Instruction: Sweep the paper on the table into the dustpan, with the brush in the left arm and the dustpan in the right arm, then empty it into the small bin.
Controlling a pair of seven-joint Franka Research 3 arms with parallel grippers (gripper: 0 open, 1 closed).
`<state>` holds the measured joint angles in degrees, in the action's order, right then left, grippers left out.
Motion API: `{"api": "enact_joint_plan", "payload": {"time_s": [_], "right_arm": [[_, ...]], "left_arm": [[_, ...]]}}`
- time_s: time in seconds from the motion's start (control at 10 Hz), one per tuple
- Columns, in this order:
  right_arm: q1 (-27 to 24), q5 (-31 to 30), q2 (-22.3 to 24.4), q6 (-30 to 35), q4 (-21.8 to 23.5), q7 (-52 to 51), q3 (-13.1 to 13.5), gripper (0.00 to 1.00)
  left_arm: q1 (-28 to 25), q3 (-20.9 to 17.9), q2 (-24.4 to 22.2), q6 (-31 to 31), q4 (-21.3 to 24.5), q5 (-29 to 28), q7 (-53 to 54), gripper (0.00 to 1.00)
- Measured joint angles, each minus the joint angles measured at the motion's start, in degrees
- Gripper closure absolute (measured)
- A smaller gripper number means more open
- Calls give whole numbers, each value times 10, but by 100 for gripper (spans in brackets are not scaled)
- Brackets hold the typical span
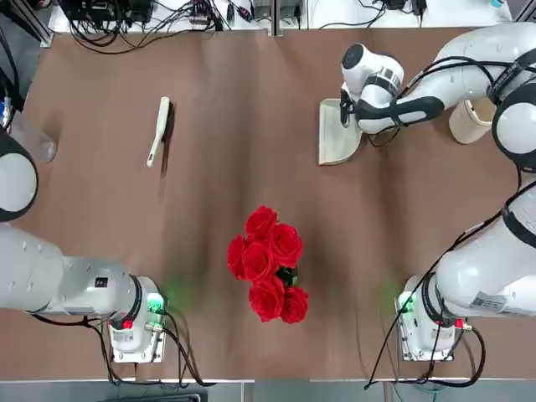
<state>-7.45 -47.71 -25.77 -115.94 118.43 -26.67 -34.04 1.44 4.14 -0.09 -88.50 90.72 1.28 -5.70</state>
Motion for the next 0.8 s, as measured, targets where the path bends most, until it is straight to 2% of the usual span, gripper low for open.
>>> {"api": "enact_joint_plan", "payload": {"time_s": [0.6, 0.8], "right_arm": [[-31, -17, -4, -3, 2, -40, 2, 67], [-31, -19, -4, -4, 2, -45, 1, 54]], "left_arm": [[0, -4, 0, 1, -1, 0, -1, 0], [0, -5, 0, 1, -1, 0, -1, 0]]}}
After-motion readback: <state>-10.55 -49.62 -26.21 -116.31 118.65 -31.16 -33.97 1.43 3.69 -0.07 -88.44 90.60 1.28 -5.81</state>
